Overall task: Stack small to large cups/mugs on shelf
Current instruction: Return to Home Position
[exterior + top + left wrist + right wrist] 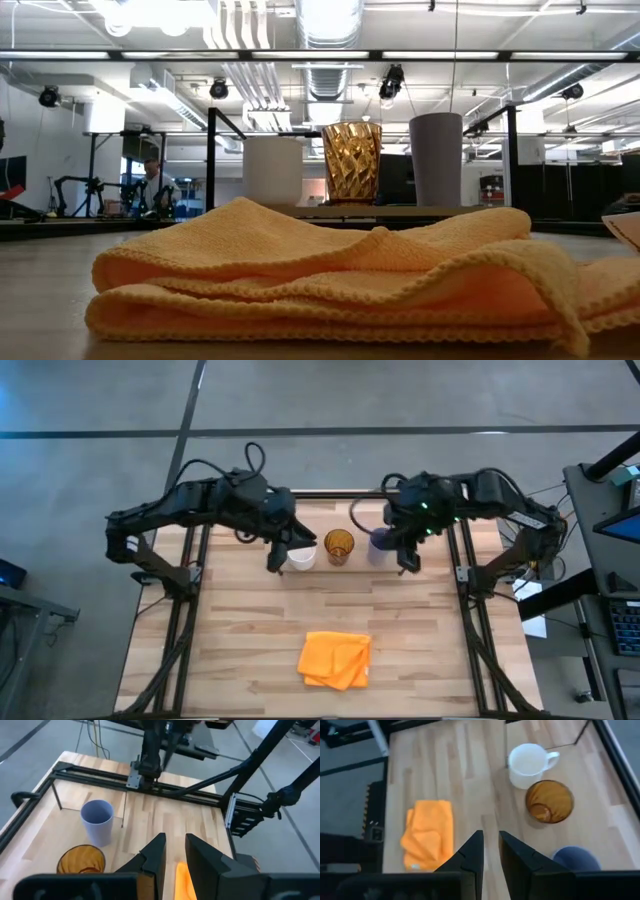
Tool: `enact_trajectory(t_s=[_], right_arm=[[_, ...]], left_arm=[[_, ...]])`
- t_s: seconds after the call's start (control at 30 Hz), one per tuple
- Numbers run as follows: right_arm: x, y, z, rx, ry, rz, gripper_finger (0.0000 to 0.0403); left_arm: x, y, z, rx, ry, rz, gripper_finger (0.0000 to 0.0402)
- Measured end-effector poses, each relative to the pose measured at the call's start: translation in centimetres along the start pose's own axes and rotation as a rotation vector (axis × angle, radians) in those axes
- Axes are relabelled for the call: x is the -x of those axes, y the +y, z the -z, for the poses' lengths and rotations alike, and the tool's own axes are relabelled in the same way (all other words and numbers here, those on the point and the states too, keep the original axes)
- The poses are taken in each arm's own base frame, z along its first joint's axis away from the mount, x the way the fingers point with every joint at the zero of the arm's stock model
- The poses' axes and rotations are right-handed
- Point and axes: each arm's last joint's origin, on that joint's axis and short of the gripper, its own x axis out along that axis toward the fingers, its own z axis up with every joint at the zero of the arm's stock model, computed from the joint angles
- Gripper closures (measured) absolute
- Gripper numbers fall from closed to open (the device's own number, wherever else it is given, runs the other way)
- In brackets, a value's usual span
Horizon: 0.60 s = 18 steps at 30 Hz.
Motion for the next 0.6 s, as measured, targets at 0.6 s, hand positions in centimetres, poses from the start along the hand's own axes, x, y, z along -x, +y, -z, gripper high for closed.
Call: enact_trajectory(t_s=[0.6], right_arm=[[5.2, 1.9, 8.1, 0.065, -0.403, -0.088, 0.0349]], left_arm=[[5.9, -1.1, 5.2, -0.039, -0.193, -0.026, 0.0343]])
